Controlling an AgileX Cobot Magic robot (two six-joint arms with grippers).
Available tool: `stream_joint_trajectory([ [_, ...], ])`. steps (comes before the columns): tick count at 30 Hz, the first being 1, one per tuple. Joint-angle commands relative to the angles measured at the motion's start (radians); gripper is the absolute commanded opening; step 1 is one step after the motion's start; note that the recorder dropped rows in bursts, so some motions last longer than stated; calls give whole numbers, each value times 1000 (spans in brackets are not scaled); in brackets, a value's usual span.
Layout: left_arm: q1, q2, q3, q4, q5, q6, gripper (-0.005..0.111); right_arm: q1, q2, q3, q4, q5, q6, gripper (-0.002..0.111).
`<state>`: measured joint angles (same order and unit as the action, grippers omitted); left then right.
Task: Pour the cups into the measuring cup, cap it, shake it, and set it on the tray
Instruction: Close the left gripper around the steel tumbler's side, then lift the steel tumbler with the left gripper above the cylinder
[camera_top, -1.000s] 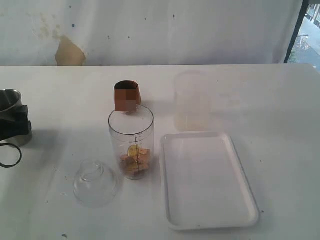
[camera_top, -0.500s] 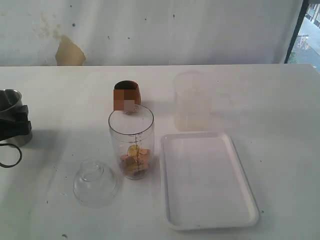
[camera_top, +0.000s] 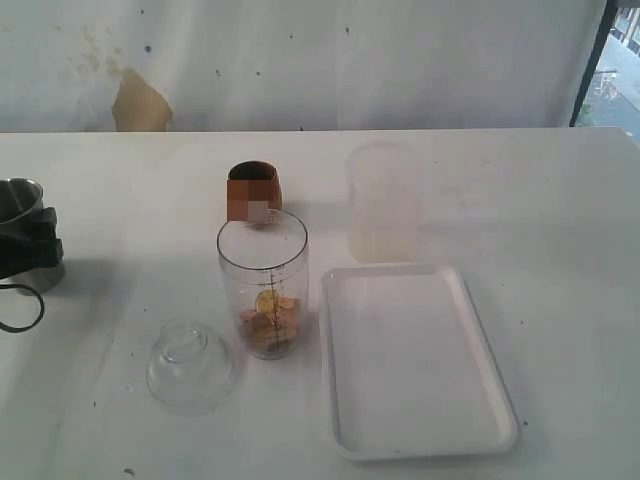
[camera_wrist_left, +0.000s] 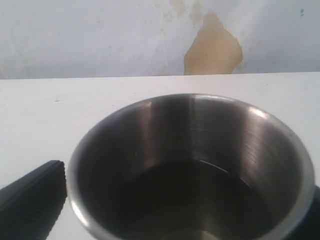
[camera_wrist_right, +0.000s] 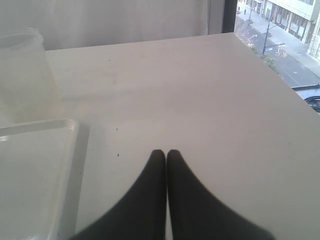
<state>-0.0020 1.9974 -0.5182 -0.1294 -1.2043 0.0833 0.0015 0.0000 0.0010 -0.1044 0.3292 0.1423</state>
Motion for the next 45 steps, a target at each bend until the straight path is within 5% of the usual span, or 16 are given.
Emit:
stream_joint_trajectory([
  [1,1,4,-5,-18,-17,-4,105,0,0,-1,0,-8,4,0],
  [9,1,4,-5,-18,1,-4,99,0,0,-1,0,-8,4,0],
  [21,1,4,-5,37,59,-7,0,0,0,-1,0,-8,4,0],
  [37,1,2,-31,265,-17,-172,0,0,0,-1,0,-8,4,0],
  [45,1,-4,-112,356,92,-190,0,0,0,-1,0,-8,4,0],
])
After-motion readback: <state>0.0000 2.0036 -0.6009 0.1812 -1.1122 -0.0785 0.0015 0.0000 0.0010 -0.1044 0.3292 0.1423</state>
